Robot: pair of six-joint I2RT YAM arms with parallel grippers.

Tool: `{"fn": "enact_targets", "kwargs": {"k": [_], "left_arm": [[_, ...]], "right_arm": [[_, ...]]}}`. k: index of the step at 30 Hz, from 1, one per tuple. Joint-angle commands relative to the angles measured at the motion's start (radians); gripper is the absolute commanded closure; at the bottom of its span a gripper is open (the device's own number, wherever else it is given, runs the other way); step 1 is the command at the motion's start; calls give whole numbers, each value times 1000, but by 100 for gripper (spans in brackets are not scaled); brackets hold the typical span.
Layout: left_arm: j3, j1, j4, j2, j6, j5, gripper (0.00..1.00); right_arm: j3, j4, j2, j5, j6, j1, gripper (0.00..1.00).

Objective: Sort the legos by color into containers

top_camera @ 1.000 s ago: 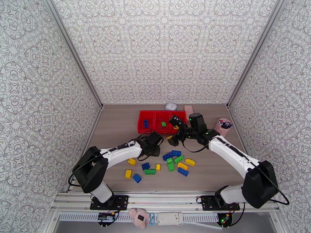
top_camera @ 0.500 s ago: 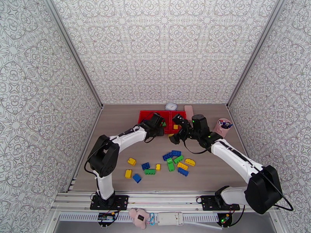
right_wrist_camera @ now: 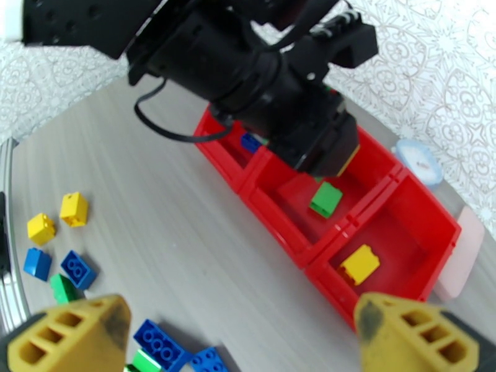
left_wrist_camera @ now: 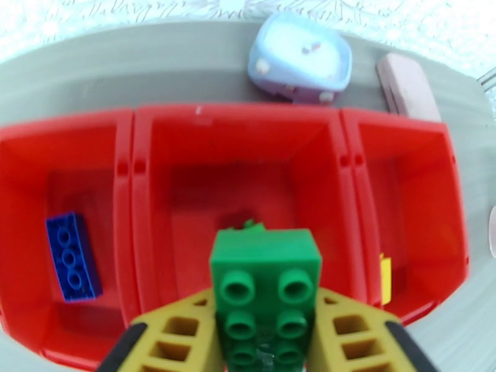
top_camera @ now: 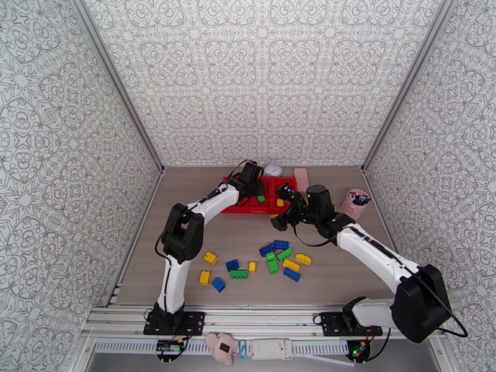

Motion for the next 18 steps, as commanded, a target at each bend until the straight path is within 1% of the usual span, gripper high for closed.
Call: {"fn": "enact_targets", "kwargs": {"k": [1,3,6,8,12,14,18], "left_arm": [[44,17,-36,31,25,22,63],[41,21,-33,27,27,24,60],[24,21,-25,5,35,27,49],[-4,24,-5,-22,36,30,41],[-70,39,28,-85,30,39,27],[-110,48,43,-125,25,46,21],[-185,71,75,-199,17,51,13]], "right_arm": [[-15,11,-21,18,3,-3,0],[-14,3,-20,15,-2,-3,0],[-6,-12,-17,-33,-22,-2,0],[-6,-10,-11,-53,-47,18,0],[12,-47,11,-29,-90,76,0],[25,-80,25,-2,-104,121,0],[55,-170,59,70,-135,221,0]]}}
